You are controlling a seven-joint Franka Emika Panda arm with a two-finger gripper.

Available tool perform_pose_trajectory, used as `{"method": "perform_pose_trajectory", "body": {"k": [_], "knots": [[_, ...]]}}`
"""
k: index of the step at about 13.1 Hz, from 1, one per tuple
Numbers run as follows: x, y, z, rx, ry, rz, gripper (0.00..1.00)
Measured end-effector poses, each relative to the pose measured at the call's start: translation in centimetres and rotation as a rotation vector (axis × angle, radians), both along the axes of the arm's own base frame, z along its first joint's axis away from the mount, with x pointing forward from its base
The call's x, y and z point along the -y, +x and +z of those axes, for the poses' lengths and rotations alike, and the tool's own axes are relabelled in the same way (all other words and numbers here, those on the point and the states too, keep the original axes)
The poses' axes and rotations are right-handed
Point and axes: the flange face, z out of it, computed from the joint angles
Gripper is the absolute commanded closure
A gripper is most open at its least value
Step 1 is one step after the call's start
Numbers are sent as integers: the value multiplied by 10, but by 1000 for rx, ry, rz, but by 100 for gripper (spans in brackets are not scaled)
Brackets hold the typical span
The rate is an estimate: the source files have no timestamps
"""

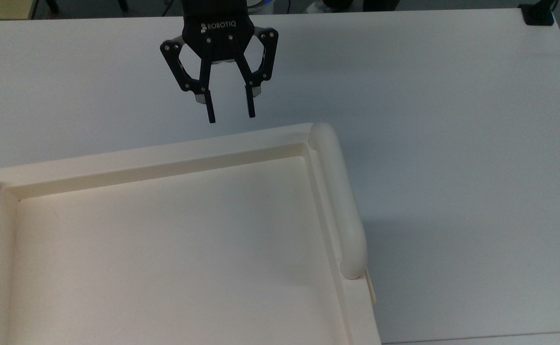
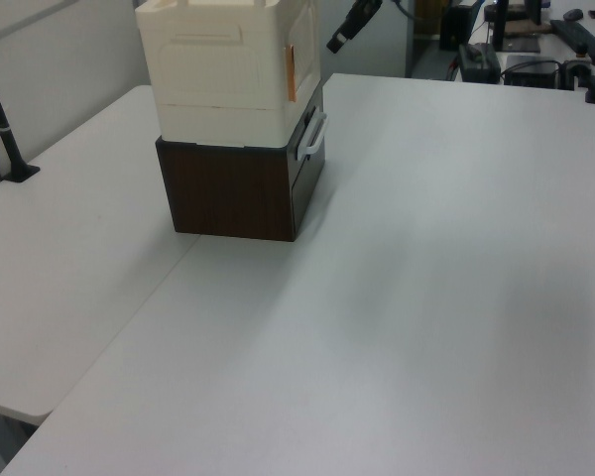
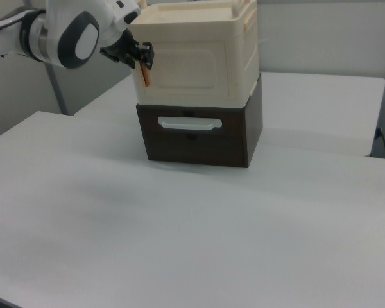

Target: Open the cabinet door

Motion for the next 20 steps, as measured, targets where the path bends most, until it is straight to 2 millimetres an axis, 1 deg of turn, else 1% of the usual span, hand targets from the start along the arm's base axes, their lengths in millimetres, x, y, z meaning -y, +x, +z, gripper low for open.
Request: {"method": "perform_pose_trajectory", "body": {"k": [2, 5, 9, 11, 14, 15, 16, 19, 20], "knots": [[-5, 12, -8, 41, 11, -16, 50], [-14, 21, -16, 65, 23, -22, 50], [-27, 27, -13, 79, 29, -5, 50], [-32, 31, -14, 81, 32, 0, 54], [-42, 37, -16, 82, 53, -2, 64], [-45, 39, -17, 82, 58, 0, 73], [-47, 40, -18, 87, 59, 0, 84], [-44, 42, -18, 105, 60, -7, 86], [-44, 42, -18, 105, 60, -7, 92]]}}
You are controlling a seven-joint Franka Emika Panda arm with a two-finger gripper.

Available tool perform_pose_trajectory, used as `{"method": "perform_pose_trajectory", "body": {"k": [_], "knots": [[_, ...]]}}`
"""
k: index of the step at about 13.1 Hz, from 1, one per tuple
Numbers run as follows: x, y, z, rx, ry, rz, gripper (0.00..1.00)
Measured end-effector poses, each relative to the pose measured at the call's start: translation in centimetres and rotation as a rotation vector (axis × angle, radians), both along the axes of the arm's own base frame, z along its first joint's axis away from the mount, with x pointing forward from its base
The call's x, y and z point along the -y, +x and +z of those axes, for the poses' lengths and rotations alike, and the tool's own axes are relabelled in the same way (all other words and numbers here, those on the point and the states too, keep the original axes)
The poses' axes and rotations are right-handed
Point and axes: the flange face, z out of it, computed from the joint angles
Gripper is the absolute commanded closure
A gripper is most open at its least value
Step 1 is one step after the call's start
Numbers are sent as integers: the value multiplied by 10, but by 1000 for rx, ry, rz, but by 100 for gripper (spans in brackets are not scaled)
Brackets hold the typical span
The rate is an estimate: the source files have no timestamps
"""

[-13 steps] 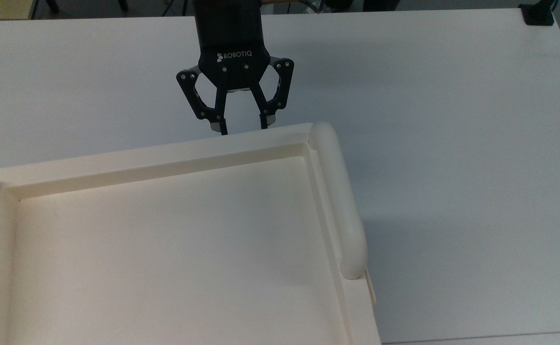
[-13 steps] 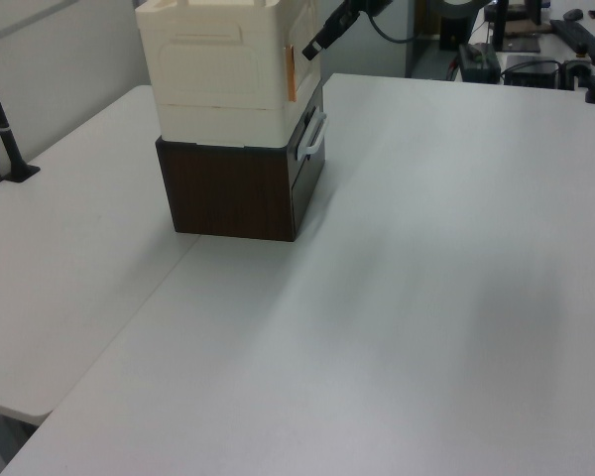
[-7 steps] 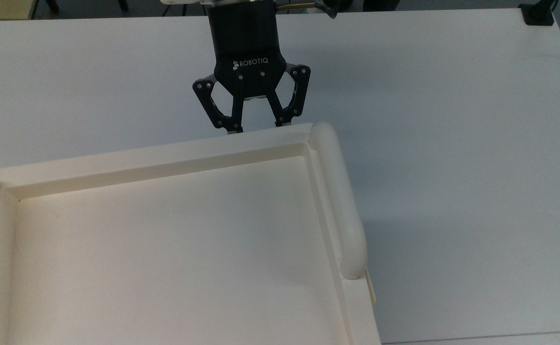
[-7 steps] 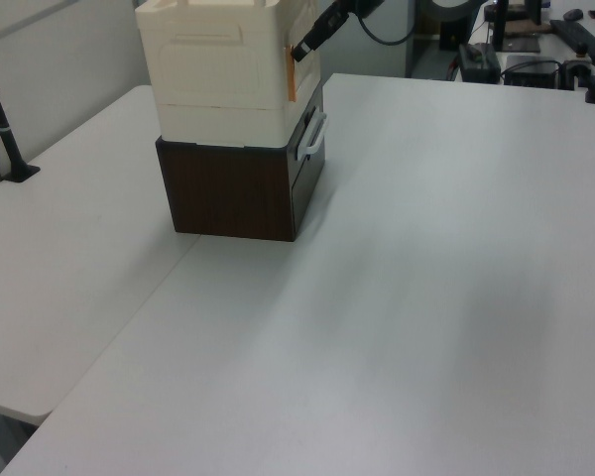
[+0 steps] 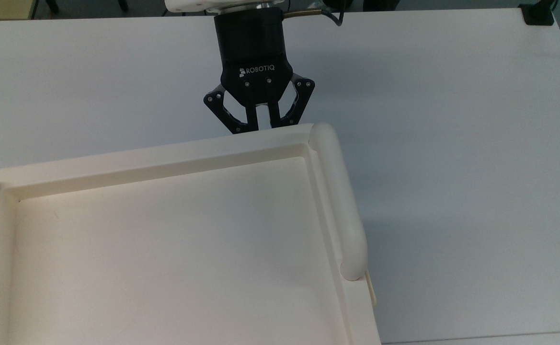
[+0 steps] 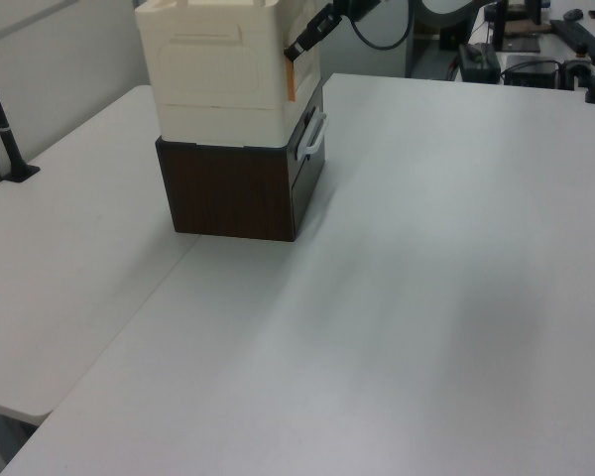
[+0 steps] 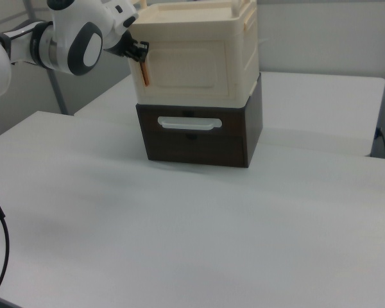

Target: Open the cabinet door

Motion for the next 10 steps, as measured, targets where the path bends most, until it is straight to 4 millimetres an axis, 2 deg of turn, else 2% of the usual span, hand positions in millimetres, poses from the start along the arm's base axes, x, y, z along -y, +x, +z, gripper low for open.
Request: {"method": "perform_pose_trajectory", "body": {"k": [1, 2, 10], "knots": [[0, 0, 0, 0, 0, 0, 99], [0, 0, 0, 0, 0, 0, 100], [1, 0, 0, 0, 3, -2, 100]]}}
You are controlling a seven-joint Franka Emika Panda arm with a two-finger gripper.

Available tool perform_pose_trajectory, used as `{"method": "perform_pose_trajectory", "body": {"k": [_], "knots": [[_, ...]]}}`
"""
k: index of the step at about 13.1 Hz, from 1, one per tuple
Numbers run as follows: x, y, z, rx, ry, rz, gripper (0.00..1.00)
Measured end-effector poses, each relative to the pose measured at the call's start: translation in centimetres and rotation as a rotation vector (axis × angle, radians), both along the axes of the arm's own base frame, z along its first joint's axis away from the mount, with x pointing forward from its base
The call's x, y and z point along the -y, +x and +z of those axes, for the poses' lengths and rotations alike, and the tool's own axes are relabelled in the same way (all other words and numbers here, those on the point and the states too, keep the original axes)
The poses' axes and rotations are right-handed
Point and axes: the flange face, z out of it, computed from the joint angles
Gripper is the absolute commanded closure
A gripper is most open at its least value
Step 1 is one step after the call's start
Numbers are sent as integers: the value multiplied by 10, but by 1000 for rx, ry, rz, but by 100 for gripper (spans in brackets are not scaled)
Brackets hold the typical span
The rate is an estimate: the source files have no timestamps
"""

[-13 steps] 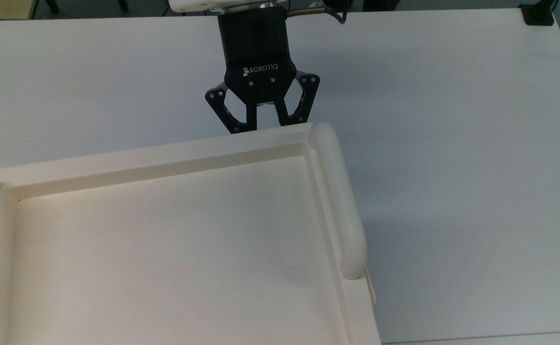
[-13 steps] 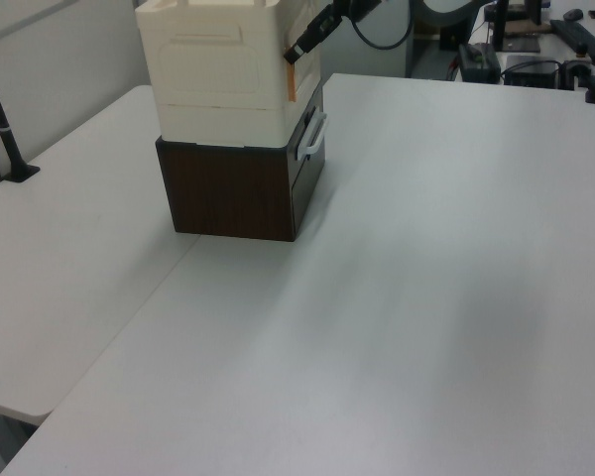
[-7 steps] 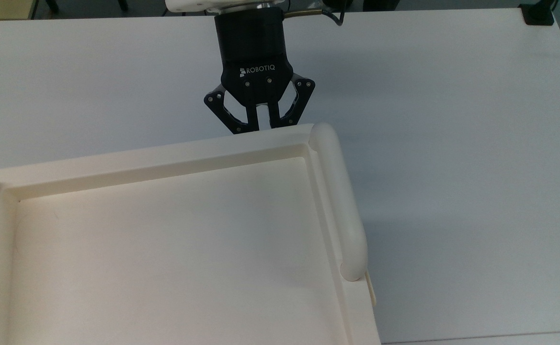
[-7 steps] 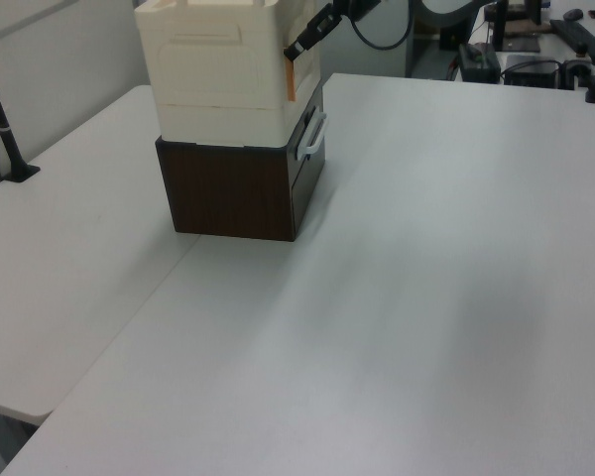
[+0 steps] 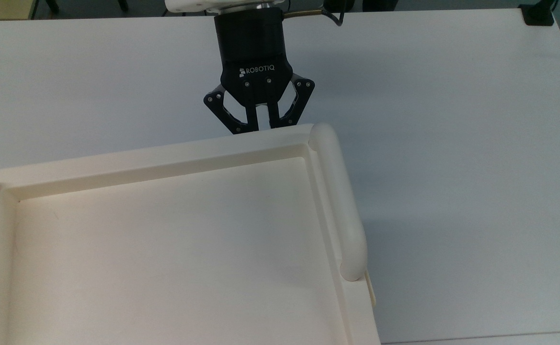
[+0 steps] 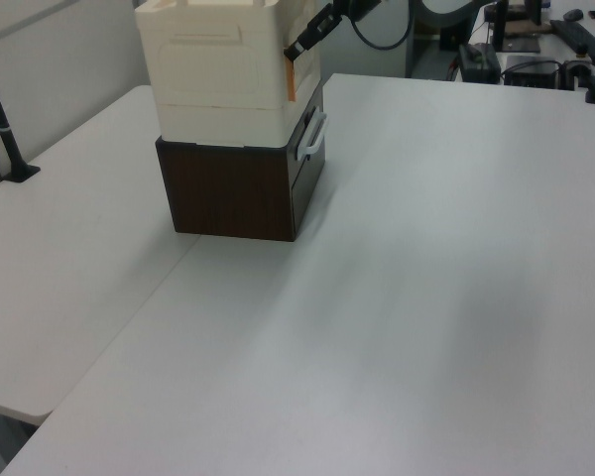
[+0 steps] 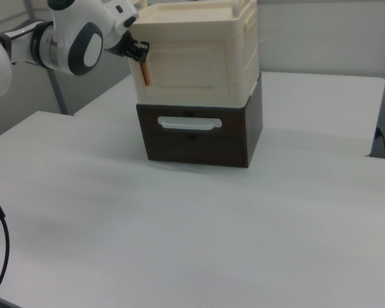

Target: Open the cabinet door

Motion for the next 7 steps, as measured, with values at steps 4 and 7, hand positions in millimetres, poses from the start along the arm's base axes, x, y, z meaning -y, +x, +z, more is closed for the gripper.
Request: {"method": "perform_pose_trajectory", "body": {"k": [4, 7], "knots": [[1, -2, -1, -4, 7, -2, 100], [4, -6, 0, -21, 15, -2, 100]]}}
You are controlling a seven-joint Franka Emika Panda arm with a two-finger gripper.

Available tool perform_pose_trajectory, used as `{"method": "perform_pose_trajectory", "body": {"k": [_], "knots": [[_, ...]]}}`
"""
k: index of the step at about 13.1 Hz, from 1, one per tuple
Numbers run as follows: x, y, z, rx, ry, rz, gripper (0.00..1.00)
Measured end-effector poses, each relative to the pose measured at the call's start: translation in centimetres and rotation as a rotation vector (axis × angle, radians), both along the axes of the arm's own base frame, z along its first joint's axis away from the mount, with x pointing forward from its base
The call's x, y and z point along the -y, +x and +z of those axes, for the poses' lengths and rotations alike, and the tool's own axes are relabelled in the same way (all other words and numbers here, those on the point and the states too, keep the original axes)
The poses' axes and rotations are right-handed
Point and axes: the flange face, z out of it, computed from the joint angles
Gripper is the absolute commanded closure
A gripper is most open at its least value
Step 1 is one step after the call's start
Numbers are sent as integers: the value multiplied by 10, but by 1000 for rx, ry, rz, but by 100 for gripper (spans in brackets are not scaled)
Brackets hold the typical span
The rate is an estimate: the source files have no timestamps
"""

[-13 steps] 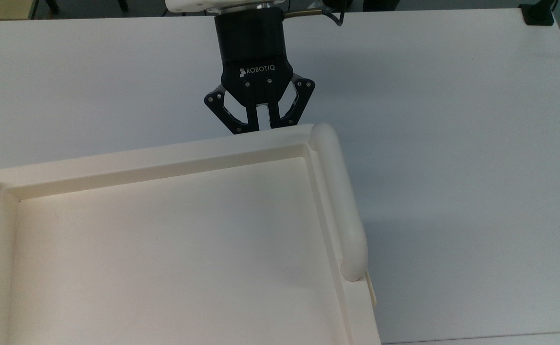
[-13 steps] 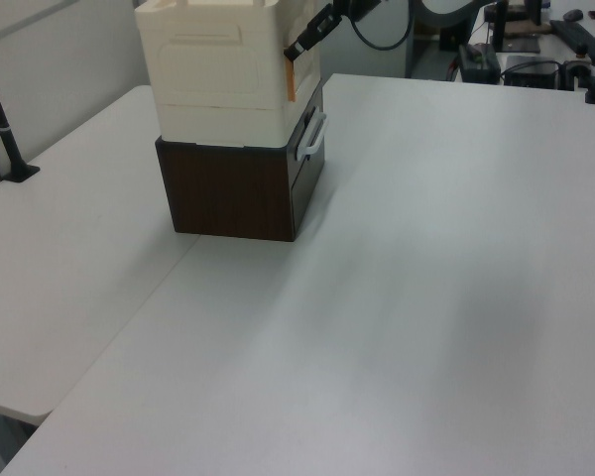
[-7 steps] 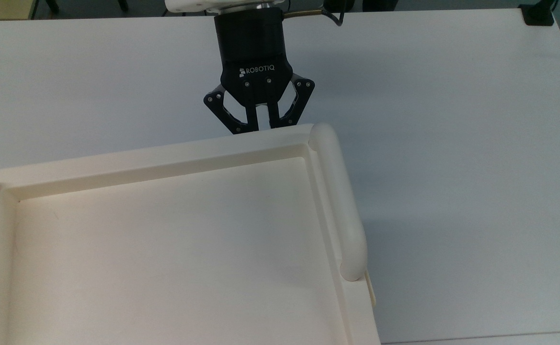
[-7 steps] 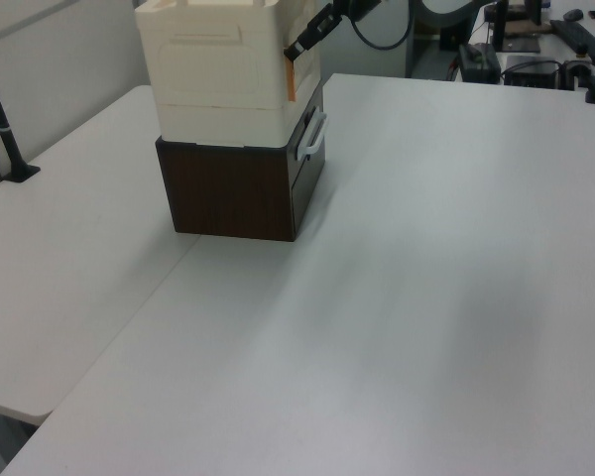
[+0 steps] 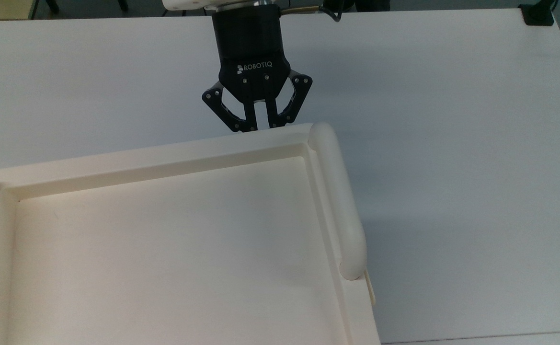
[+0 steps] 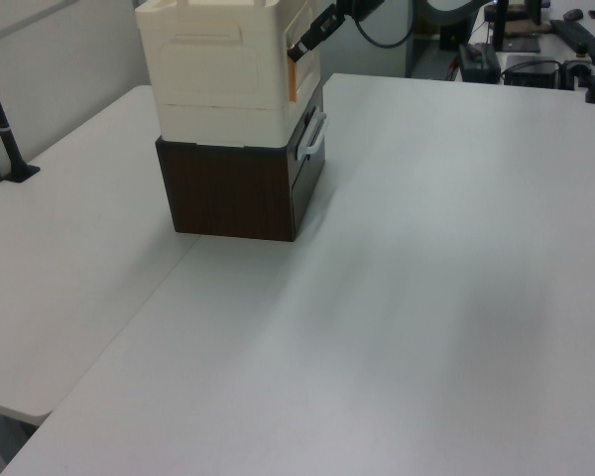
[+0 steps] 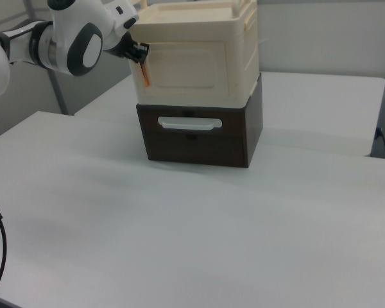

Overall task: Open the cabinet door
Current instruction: 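Pull the gripped door rim outward, swinging the door open on its hinge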

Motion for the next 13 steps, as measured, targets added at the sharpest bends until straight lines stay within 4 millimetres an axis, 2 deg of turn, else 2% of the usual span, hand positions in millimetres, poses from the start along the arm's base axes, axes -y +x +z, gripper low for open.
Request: {"method": "perform_pose_trajectory", "body": {"k": [6, 8, 11, 12, 13], "knots": [[13, -19, 11, -111, 2, 3, 99], [21, -27, 14, -160, 10, 1, 92], [36, -37, 19, -231, 16, -7, 63], [45, -42, 20, -266, 21, -16, 49], [62, -51, 21, -318, 26, -32, 29]]}}
